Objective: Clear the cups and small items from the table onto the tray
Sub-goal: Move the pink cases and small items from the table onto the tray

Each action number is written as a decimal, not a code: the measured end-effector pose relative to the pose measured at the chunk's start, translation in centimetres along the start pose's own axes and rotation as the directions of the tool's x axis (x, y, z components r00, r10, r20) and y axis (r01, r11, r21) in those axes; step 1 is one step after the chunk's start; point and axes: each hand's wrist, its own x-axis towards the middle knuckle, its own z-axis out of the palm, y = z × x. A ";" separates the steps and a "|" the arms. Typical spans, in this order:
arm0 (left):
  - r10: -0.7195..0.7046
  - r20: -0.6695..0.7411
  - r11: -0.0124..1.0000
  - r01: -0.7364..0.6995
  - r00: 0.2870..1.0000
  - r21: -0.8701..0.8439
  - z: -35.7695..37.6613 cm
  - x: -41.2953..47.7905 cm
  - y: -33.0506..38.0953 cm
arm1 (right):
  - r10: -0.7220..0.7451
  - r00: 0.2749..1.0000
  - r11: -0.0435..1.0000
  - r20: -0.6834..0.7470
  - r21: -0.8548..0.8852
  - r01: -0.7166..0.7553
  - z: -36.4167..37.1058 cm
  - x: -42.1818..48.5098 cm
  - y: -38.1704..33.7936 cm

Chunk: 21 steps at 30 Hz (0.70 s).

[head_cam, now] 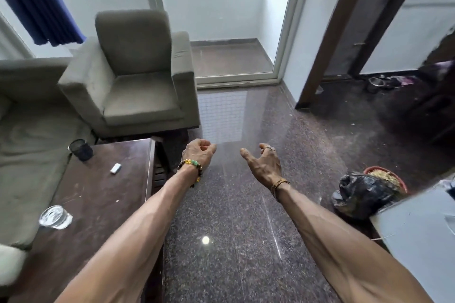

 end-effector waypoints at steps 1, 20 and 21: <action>0.008 0.006 1.000 -0.008 1.000 0.009 0.0 0.7 0.5 | -0.003 1.000 1.000 -0.014 0.002 0.003 -0.2 0.7 -0.3; -0.005 0.023 0.999 0.004 1.000 0.039 7.5 14.6 8.0 | 0.017 0.998 0.998 0.063 -0.058 -0.013 -2.1 18.7 -1.7; -0.004 0.013 0.999 0.003 1.000 0.043 7.6 15.4 8.4 | 0.007 0.998 0.998 0.063 -0.060 -0.003 -2.2 19.8 -2.0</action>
